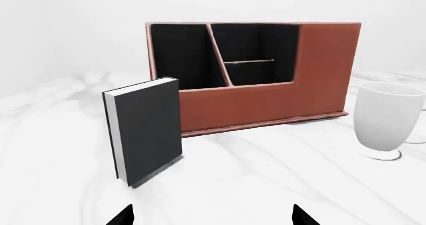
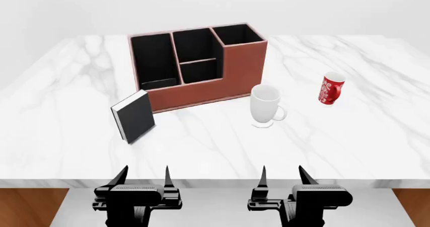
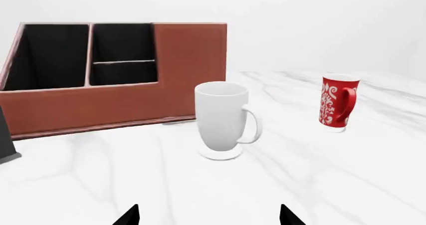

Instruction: Pick up the red mug and place it to the right of the caddy.

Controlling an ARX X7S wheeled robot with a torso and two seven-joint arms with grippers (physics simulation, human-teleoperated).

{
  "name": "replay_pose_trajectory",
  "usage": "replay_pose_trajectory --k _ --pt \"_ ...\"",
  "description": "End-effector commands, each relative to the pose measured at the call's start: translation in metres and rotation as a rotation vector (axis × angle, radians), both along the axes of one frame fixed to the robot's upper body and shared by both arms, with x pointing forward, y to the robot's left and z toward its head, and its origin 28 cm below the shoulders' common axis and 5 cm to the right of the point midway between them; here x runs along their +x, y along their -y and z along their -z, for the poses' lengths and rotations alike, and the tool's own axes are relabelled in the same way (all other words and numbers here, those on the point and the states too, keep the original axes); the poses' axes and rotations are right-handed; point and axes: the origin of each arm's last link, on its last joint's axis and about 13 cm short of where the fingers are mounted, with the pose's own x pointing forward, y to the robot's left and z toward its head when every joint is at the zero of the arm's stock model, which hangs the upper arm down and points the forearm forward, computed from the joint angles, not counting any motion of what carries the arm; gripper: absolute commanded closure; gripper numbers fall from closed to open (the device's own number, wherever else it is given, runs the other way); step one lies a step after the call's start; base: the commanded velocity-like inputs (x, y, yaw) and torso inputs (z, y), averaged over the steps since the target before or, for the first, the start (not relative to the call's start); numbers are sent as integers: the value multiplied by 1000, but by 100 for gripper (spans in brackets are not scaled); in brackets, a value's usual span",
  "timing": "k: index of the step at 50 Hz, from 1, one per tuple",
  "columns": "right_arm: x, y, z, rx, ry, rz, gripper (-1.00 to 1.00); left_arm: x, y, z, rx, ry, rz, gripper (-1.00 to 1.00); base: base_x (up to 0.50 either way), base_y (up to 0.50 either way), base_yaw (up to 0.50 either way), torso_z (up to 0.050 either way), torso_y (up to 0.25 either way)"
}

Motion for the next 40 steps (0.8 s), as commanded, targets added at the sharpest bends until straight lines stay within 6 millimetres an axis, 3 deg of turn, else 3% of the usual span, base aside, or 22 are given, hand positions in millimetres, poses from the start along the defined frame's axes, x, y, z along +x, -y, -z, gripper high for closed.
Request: replay_pose_trajectory --k 1,8,9,10,19,40 --pt "-1 -1 -1 -11 2 -6 -100 0 -1 0 -17 -6 8 -100 0 0 0 0 0" --pt "-2 -2 4 -17 -5 -7 -100 0 0 0 -2 -6 -2 -100 0 0 0 0 0" --pt "-4 8 9 -35 62 70 -100 8 2 6 84 16 -13 -100 0 0 0 0 0" --pt "0 0 1 0 0 0 -100 0 0 0 0 0 0 -100 0 0 0 0 0" --pt "0 -1 1 2 -14 -10 -100 2 0 2 7 -5 4 -100 0 0 0 0 0" --pt "-1 0 1 13 -25 -20 -100 1 -1 -2 22 -1 0 -100 0 -493 0 0 0"
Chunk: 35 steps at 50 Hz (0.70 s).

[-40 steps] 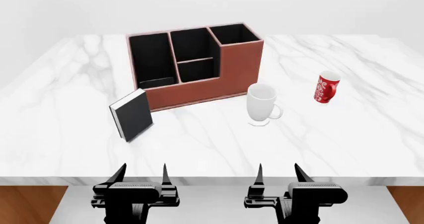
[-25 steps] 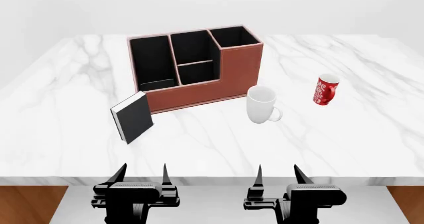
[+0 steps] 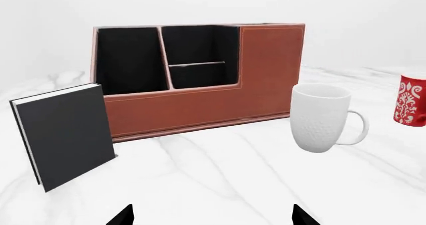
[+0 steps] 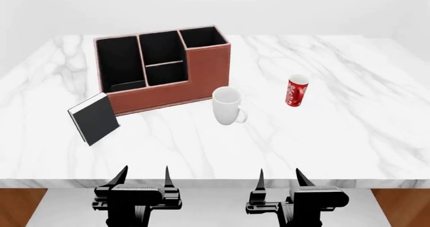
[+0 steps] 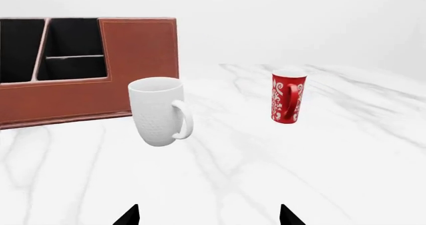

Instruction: Pick up the red mug and place it to the right of the caddy.

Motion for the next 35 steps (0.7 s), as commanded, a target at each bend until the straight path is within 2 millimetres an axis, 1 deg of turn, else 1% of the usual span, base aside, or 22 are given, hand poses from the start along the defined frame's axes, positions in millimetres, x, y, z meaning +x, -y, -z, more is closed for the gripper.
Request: replay_pose_trajectory --k 1,18,20,22,25,26,27,28,29,30,32,34,35 --pt "1 1 -3 14 1 -2 -100 -1 0 -2 5 8 2 -100 0 -500 0 0 0" --pt "2 2 -5 16 1 2 -100 1 0 -4 7 12 1 -100 0 -500 0 0 0" --pt "3 2 -6 18 -5 20 -100 1 0 -6 4 10 2 -100 0 -213 0 0 0" --pt "5 2 -10 20 -13 8 -100 5 0 -20 -6 -1 1 -100 0 0 0 0 0" --pt "9 1 -23 14 -24 -1 -100 10 1 -52 24 -23 20 -100 0 0 0 0 0" --pt "16 2 -36 3 -34 7 -100 14 3 -85 62 35 53 -100 0 0 0 0 0" --pt "20 3 -45 -1 -30 14 -100 15 4 -103 66 17 68 -100 0 0 0 0 0" --pt "26 5 -57 6 -41 22 -100 19 5 -126 84 32 87 -100 0 0 0 0 0" --pt "26 5 -58 6 -42 22 -100 18 4 -125 89 5 85 -100 0 0 0 0 0" --pt "28 5 -73 -10 -4 34 -100 22 6 -148 105 16 112 -100 0 0 0 0 0" --pt "27 6 -87 -22 32 41 -100 24 7 -167 125 32 119 -100 0 0 0 0 0" --pt "26 6 -93 -25 41 43 -100 25 7 -180 108 42 124 -100 0 0 0 0 0" --pt "27 7 -100 -14 45 38 -100 26 7 -190 119 59 122 -100 0 0 0 0 0"
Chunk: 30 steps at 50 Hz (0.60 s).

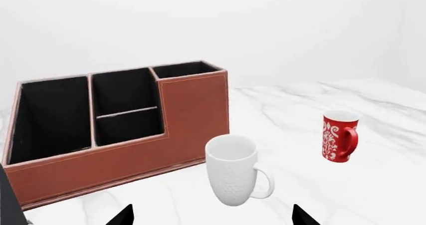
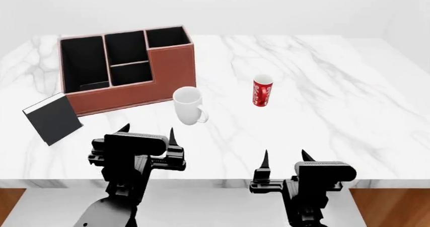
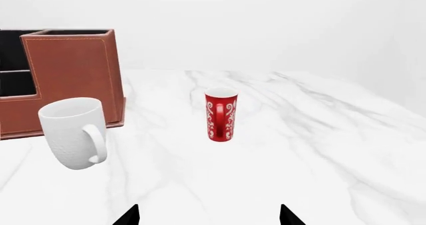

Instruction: Pick up the red mug and place it to the right of the caddy.

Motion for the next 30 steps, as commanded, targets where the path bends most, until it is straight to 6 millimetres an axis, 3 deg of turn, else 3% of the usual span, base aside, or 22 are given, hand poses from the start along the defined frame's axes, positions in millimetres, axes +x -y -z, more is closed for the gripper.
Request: replay_pose_trajectory --k 1,8,30 --pt "8 4 -60 1 59 20 -100 -4 2 -98 86 73 53 -100 0 0 0 0 0" --pt "8 7 -57 44 67 8 -100 -1 3 -95 72 62 63 -100 2 0 0 0 0" --pt "11 5 -52 20 34 13 -100 1 1 -91 75 66 51 -100 500 0 0 0 0"
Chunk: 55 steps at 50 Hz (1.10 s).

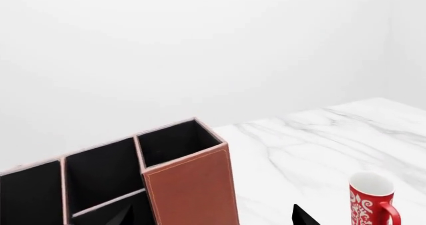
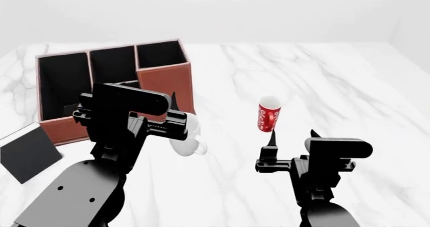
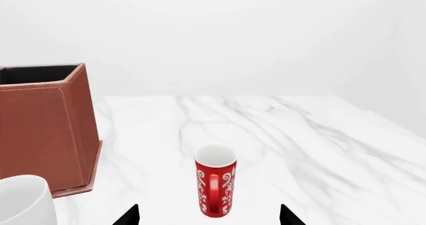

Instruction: Pick up the red mug and place it to the right of the caddy.

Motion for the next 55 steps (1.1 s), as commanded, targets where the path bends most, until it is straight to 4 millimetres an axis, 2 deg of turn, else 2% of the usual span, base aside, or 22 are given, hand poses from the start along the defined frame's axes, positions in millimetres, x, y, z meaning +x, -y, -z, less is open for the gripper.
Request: replay_pose_trajectory --k 1,33,39,42,51,55 --pt "0 0 -5 17 1 -13 -100 0 -2 -4 -11 9 -1 -100 500 0 0 0 0" --pt "-2 -1 -7 46 9 -33 -100 -4 -5 -7 -11 17 -12 -100 500 0 0 0 1" --pt "-4 2 -3 23 12 -5 -100 -5 -6 -7 -13 17 -12 -100 70 0 0 0 2" --pt "-9 5 1 4 16 5 -100 -6 -6 -6 -14 17 -12 -100 0 0 0 0 0" --pt "-57 18 3 27 50 20 -100 -8 -6 -6 -10 17 -15 -100 0 0 0 0 0" --pt "-71 25 10 10 32 30 -100 -8 -7 -5 -14 18 -15 -100 0 0 0 0 0"
